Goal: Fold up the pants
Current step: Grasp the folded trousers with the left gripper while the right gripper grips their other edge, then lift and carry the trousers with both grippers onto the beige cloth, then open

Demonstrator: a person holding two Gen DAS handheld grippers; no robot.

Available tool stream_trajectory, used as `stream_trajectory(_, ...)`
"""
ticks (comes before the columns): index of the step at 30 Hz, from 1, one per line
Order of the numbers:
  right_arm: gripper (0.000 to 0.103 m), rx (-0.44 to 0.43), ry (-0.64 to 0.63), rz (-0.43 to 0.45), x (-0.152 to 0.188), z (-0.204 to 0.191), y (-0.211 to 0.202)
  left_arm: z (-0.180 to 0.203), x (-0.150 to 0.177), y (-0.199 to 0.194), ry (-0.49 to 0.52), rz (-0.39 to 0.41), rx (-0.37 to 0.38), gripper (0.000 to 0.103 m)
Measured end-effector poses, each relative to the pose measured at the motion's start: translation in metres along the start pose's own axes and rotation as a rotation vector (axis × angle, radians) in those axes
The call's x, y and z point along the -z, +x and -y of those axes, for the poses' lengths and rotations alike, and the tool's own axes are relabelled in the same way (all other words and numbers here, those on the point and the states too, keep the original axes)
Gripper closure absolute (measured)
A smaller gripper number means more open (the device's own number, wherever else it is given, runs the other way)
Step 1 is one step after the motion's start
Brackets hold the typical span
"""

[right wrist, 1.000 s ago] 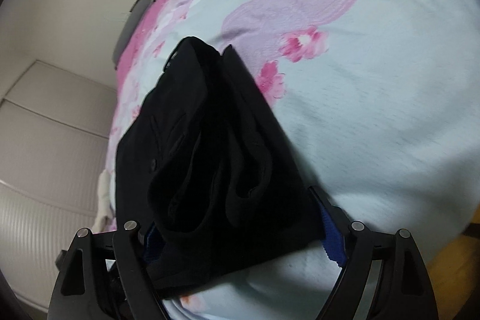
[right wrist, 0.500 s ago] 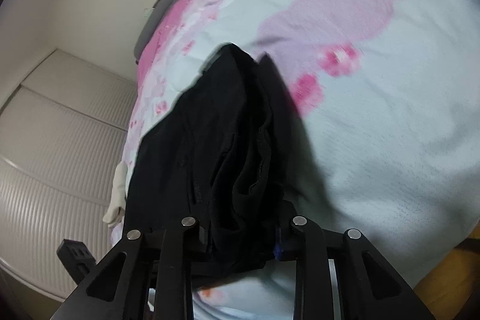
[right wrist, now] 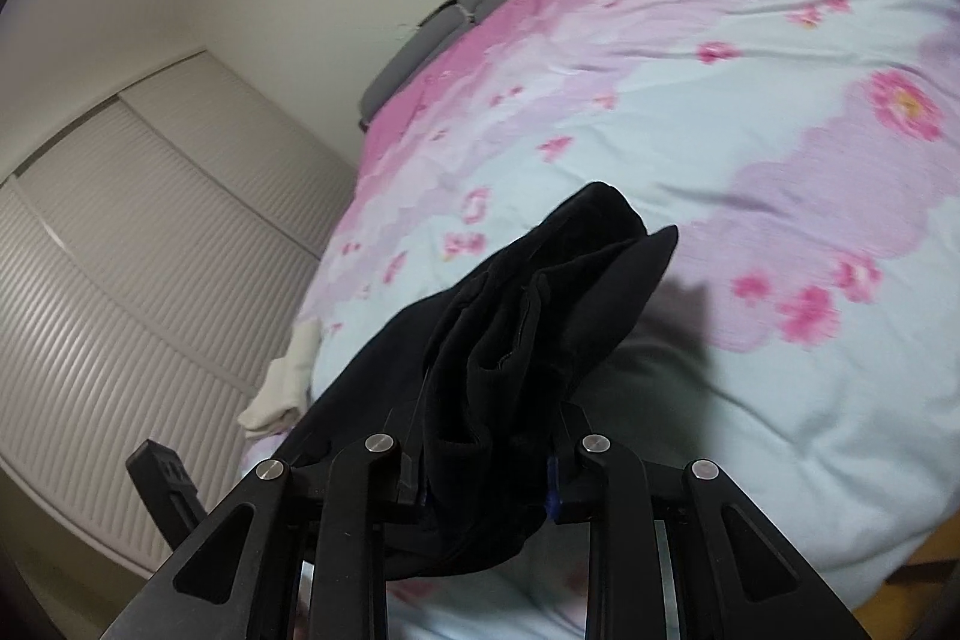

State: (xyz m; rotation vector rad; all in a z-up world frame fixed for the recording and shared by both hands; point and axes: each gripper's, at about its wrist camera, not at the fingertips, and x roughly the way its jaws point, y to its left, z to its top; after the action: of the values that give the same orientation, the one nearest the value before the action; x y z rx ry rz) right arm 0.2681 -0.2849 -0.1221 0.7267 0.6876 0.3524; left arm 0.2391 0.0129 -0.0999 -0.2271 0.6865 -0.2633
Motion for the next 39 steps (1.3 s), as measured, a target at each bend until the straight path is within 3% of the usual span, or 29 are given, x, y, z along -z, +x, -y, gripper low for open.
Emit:
stream_trajectory(8, 0.077, -0.095, -0.07, -0.024, -0.008, -0.07, 0.049, -0.058, -0.037, -0.037, -0.014, 0.072, -0.075, 0.082)
stream_trajectory(18, 0.077, -0.226, -0.178, -0.085, -0.011, -0.198, 0.161, -0.186, -0.099, -0.08, -0.097, 0.149, -0.185, 0.082)
stream_trajectory(31, 0.077, -0.412, -0.281, -0.071, -0.015, -0.392, 0.345, -0.391, -0.237, -0.124, -0.091, 0.31, -0.339, 0.082)
stream_trajectory(35, 0.077, -0.426, -0.328, -0.033, 0.005, -0.435, 0.404, -0.456, -0.266, -0.119, -0.033, 0.326, -0.357, 0.082)
stream_trajectory(39, 0.077, -0.397, -0.346, 0.008, 0.039, -0.452, 0.457, -0.524, -0.277, -0.095, 0.008, 0.314, -0.322, 0.082)
